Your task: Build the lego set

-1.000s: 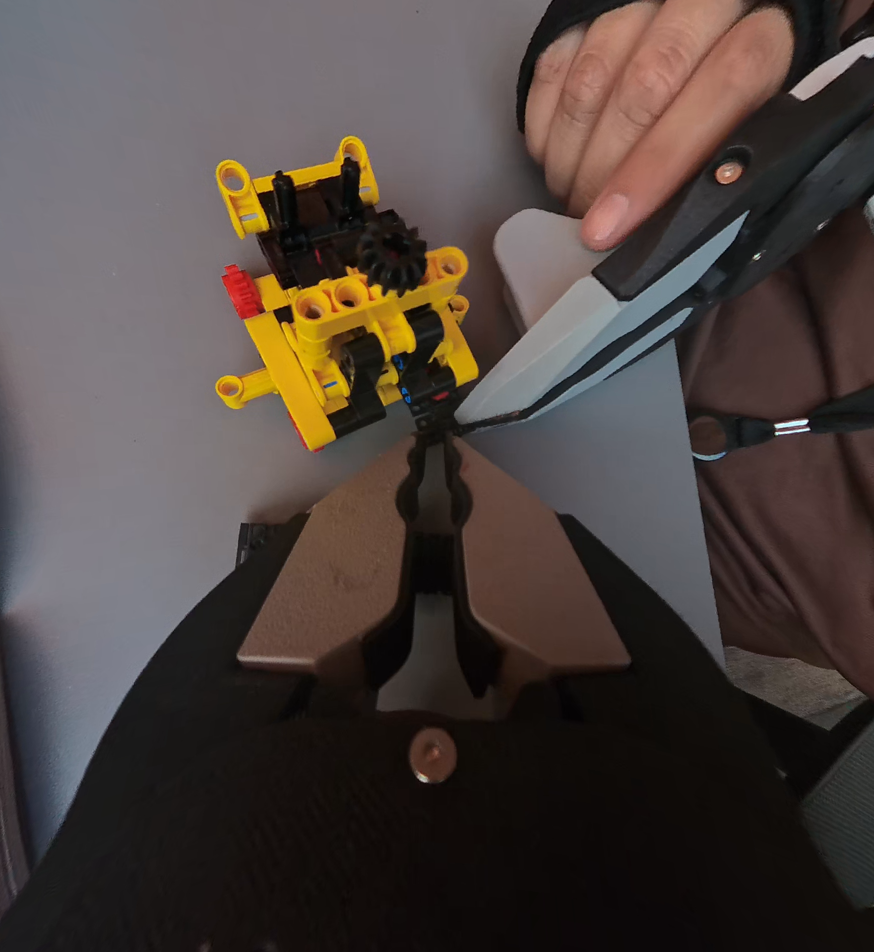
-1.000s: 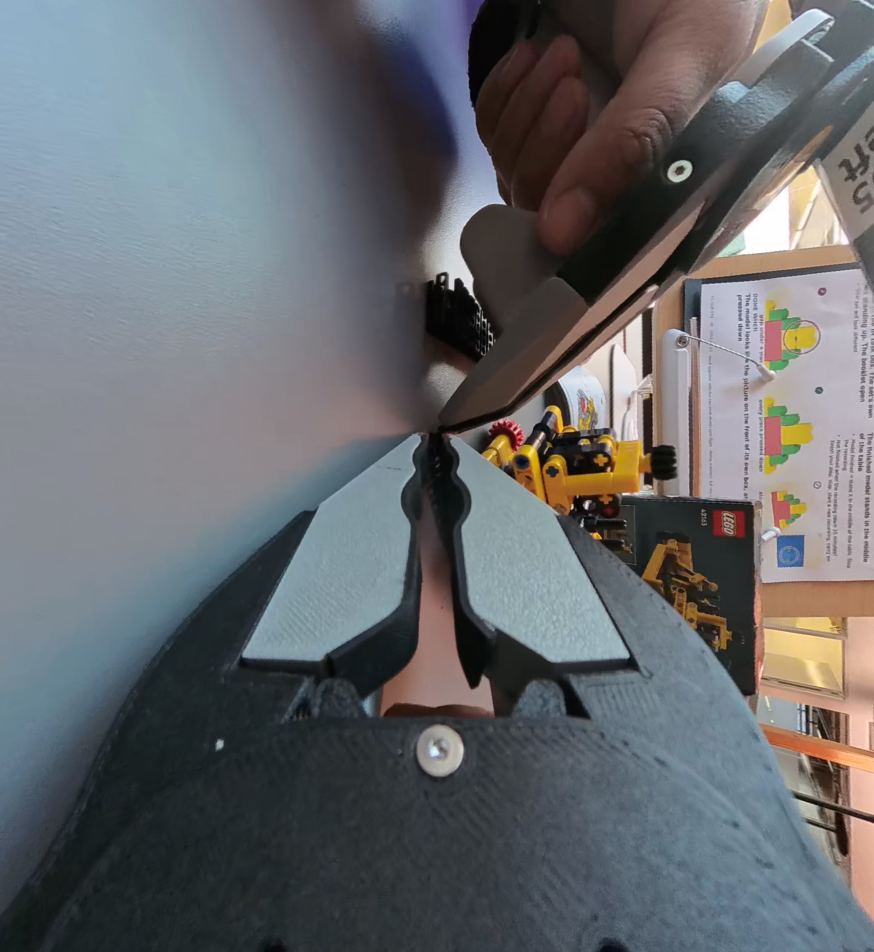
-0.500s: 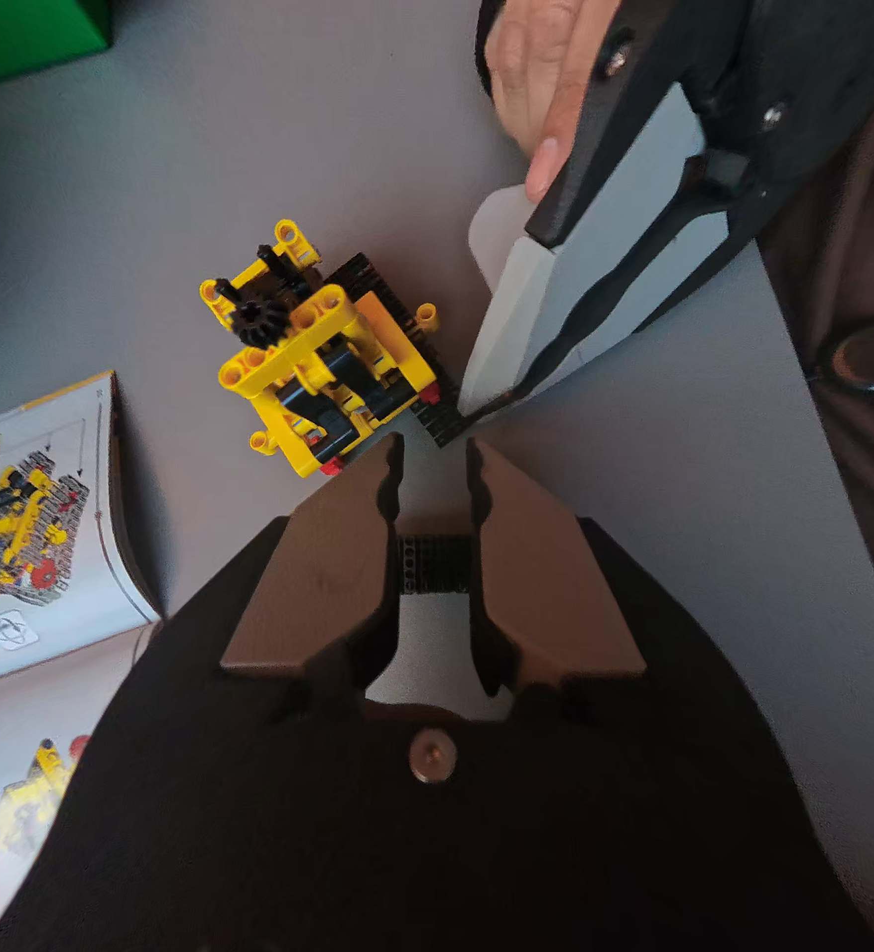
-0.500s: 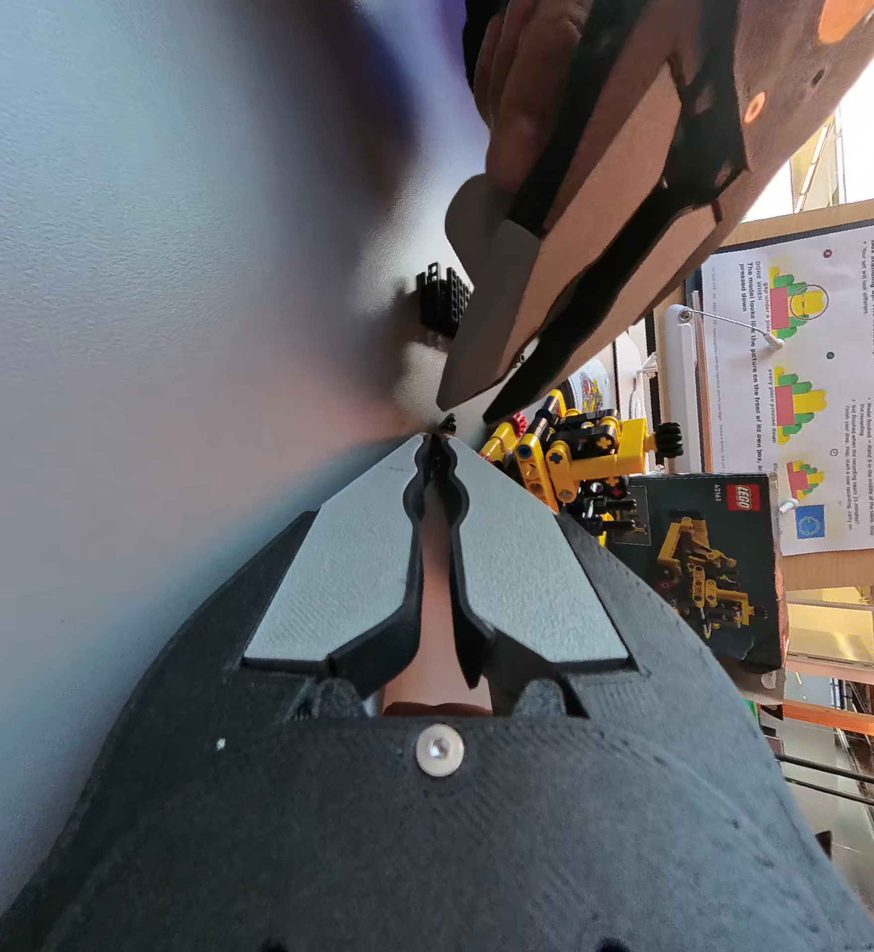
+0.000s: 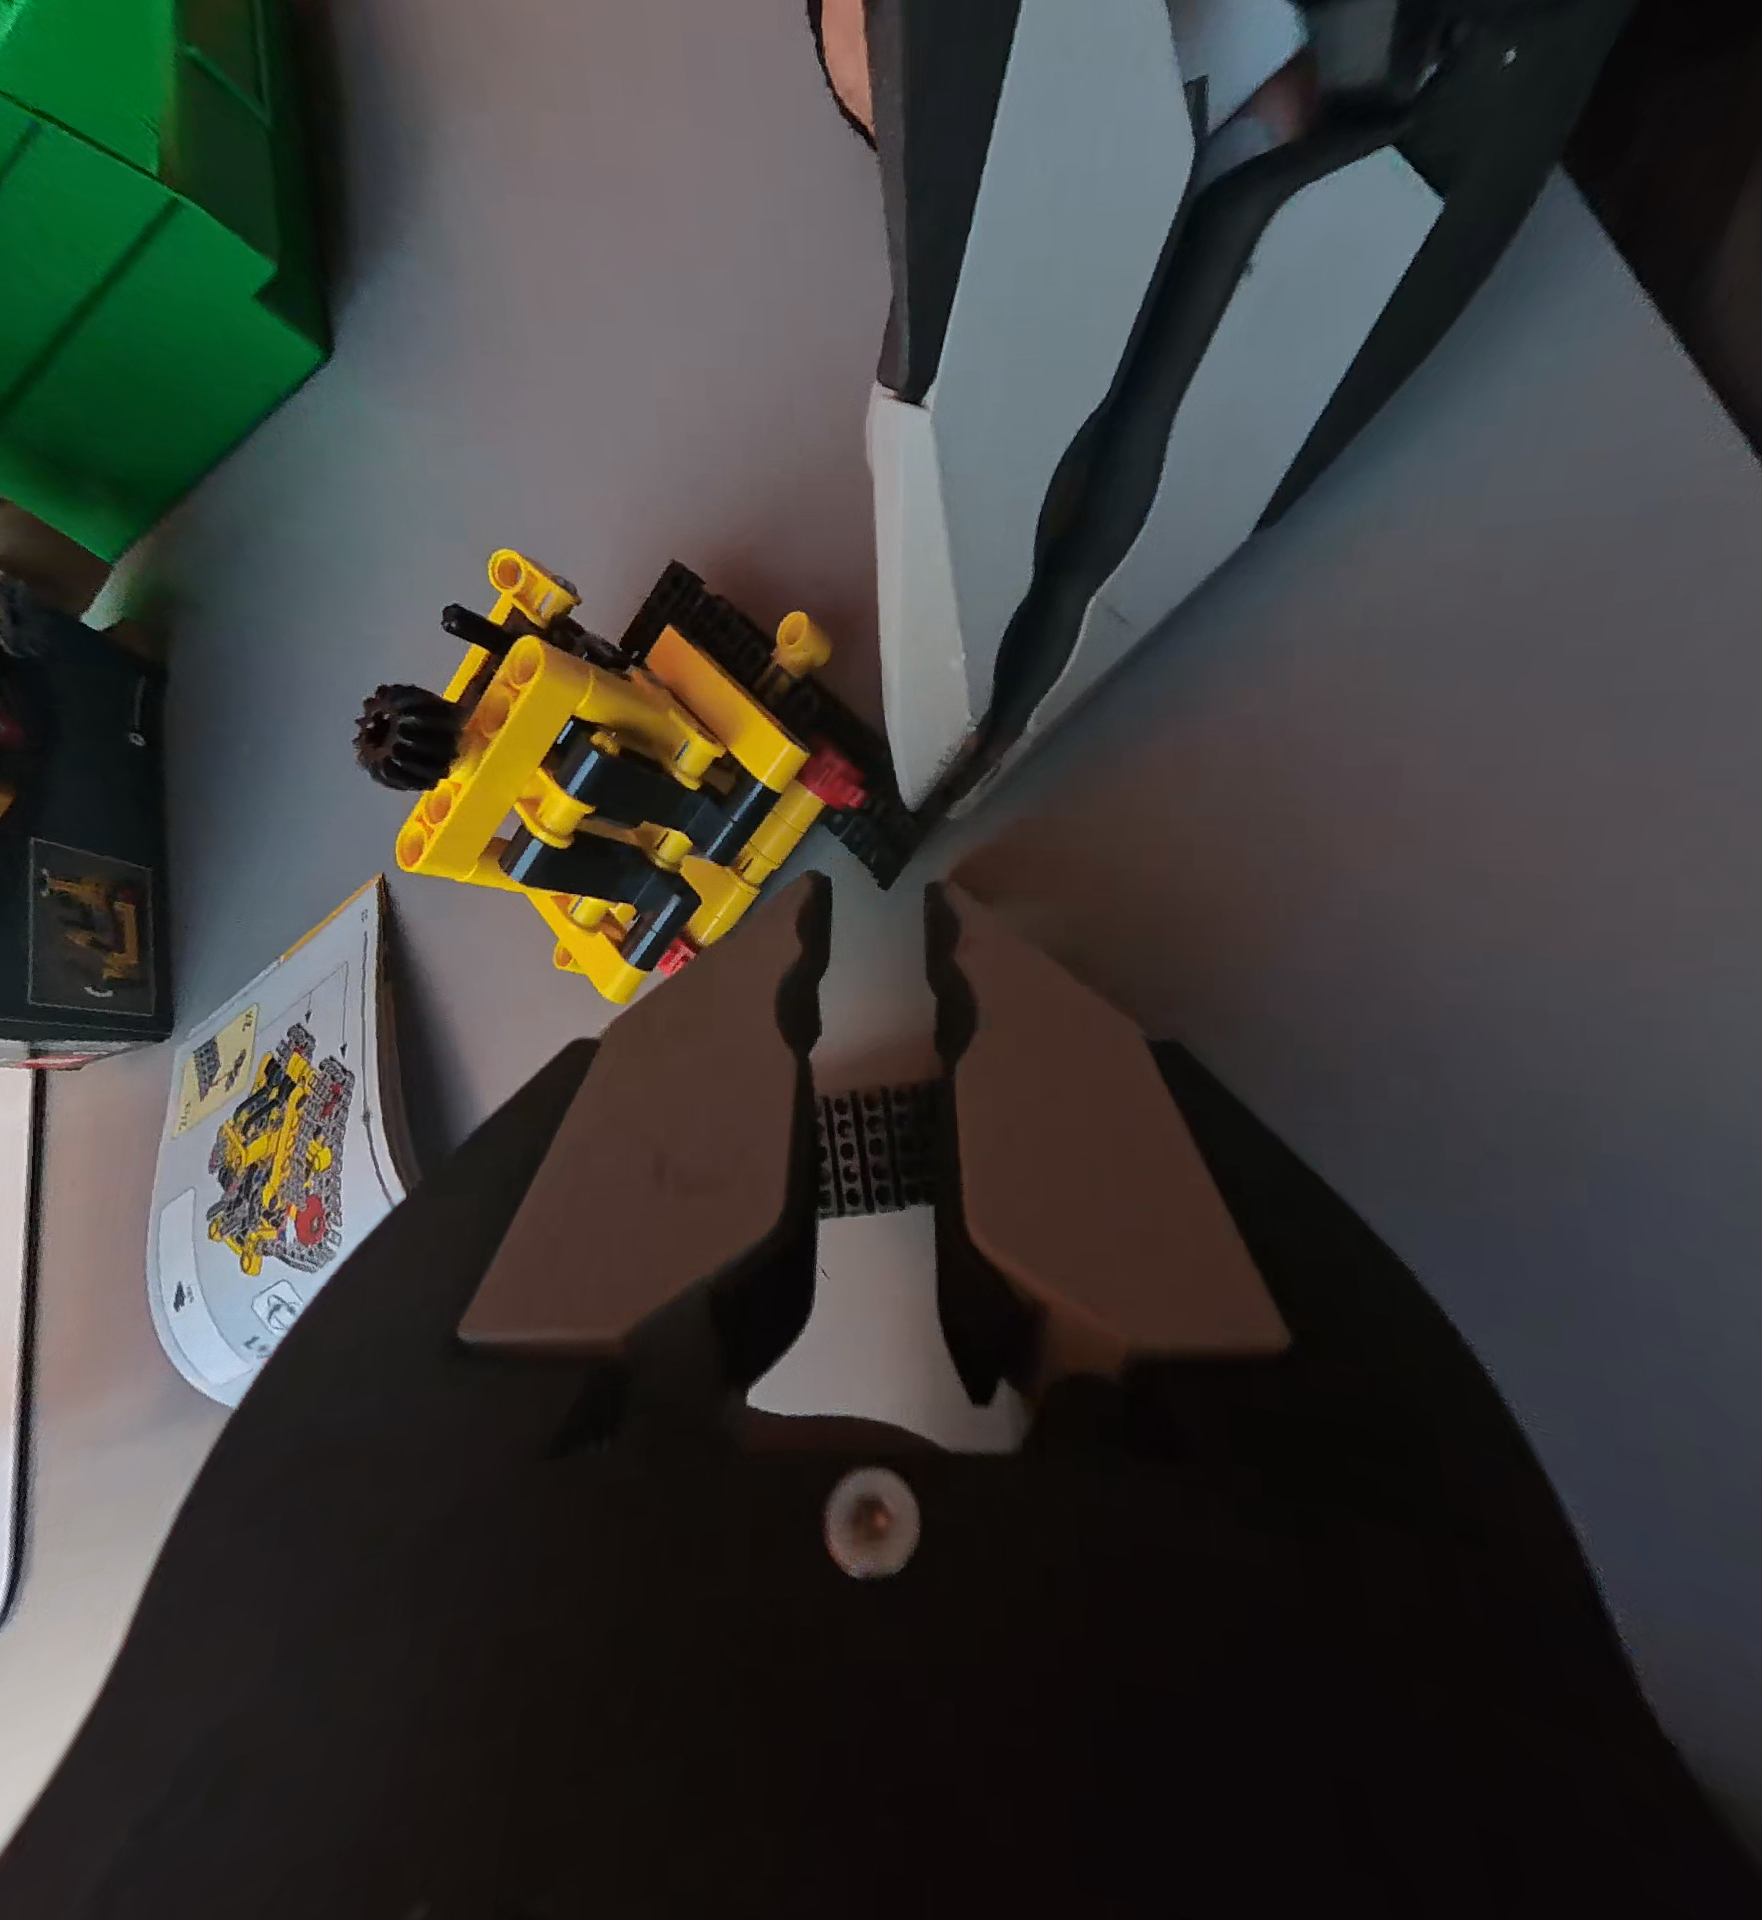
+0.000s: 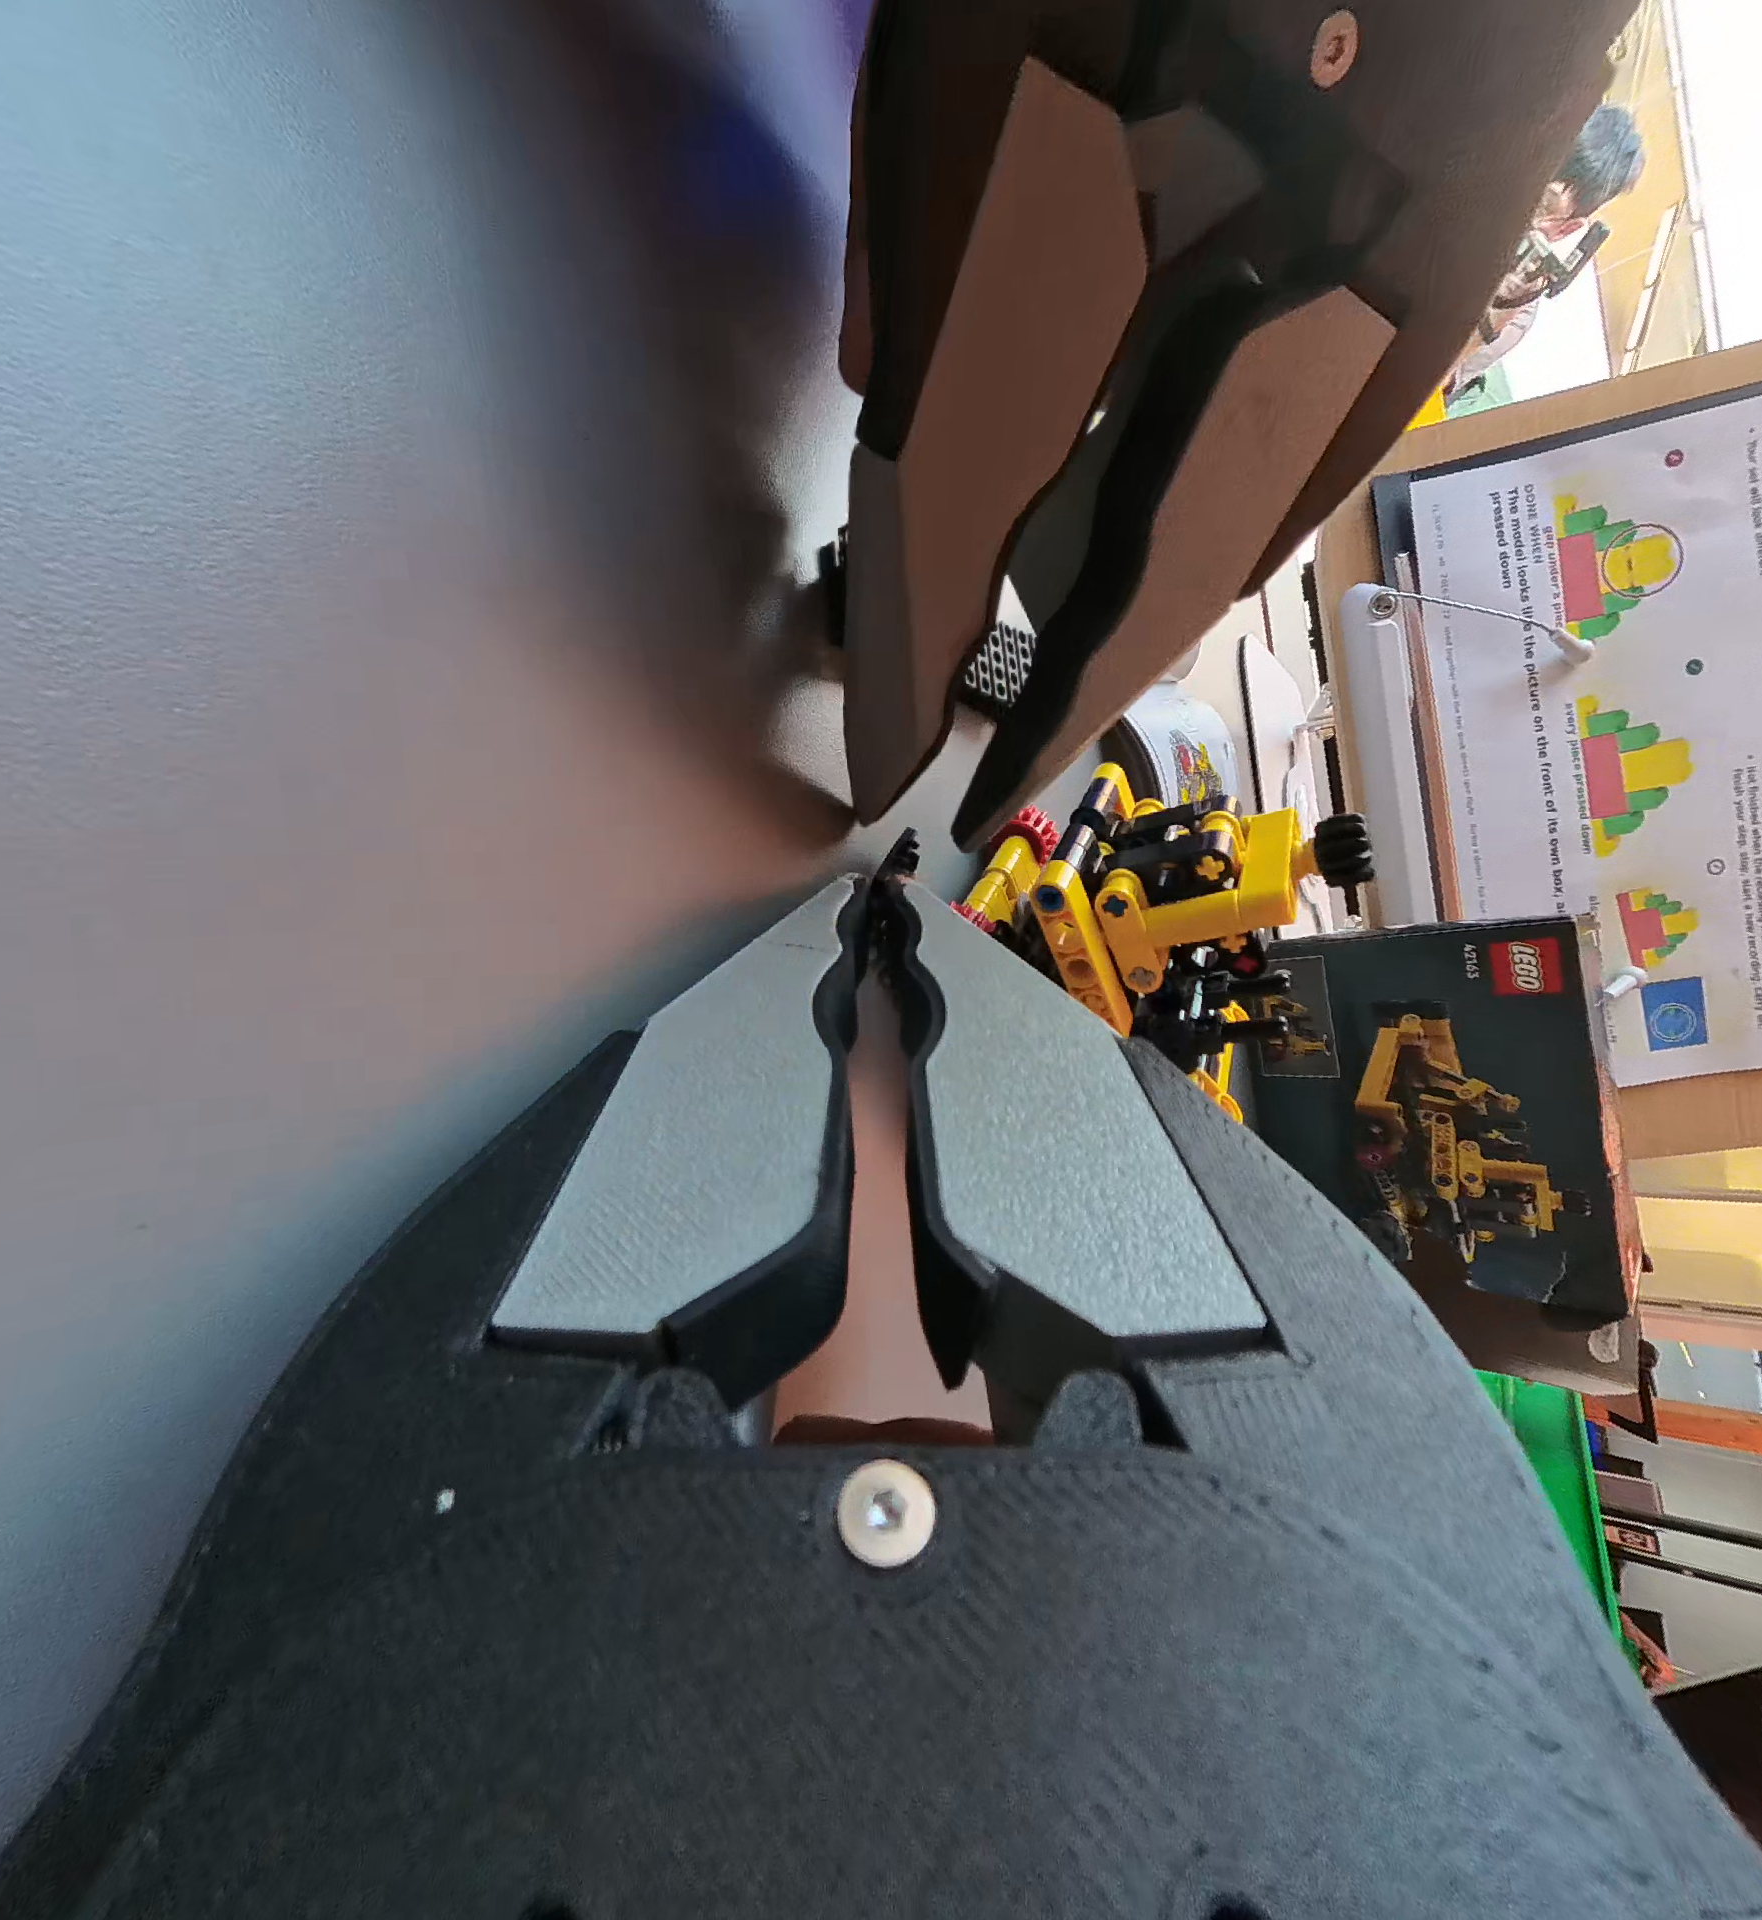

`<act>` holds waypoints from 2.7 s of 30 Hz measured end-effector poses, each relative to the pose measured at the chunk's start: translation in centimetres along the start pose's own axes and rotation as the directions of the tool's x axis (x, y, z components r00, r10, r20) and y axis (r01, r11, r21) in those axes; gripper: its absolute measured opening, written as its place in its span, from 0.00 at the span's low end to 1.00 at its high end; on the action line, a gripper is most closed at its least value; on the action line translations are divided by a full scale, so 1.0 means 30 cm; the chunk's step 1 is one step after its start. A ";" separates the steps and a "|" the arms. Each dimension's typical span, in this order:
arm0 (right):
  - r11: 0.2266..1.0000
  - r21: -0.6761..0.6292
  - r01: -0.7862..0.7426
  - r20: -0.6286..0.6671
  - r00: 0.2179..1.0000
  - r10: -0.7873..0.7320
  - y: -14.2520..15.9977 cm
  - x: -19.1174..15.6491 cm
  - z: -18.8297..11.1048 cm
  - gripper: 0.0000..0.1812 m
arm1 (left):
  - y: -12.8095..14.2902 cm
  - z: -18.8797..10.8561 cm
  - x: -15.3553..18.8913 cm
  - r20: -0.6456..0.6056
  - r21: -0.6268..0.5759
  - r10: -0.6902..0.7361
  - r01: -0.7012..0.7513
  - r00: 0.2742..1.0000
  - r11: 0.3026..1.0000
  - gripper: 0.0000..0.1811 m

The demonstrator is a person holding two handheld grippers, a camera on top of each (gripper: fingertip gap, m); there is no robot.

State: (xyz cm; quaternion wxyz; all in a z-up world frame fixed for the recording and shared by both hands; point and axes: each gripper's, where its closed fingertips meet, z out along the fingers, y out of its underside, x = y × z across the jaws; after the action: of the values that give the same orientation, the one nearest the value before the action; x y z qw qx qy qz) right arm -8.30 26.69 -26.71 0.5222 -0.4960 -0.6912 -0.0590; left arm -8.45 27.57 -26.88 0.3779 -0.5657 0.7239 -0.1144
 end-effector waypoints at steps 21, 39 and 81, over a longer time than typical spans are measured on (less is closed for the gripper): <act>0.999 0.020 -0.040 -0.016 0.999 0.041 0.000 0.012 -0.020 0.00 | -0.012 0.014 -0.001 0.002 0.105 0.009 -0.009 1.000 0.994 0.01; 0.997 0.025 -0.078 0.019 0.997 0.078 0.003 0.010 -0.020 0.00 | -0.012 0.017 -0.011 0.027 0.105 0.019 -0.022 0.999 0.994 0.05; 0.929 -0.049 0.366 -0.221 0.903 -0.367 0.077 0.110 -0.083 0.04 | -0.025 0.018 0.000 -0.059 0.128 -0.008 0.015 0.998 0.992 0.00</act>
State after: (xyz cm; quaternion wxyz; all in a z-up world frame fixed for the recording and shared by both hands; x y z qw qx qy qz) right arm -4.81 28.41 -24.04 0.5755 -0.3491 -0.7077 -0.2145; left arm -7.55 27.45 -26.81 0.3916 -0.5409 0.7224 -0.1794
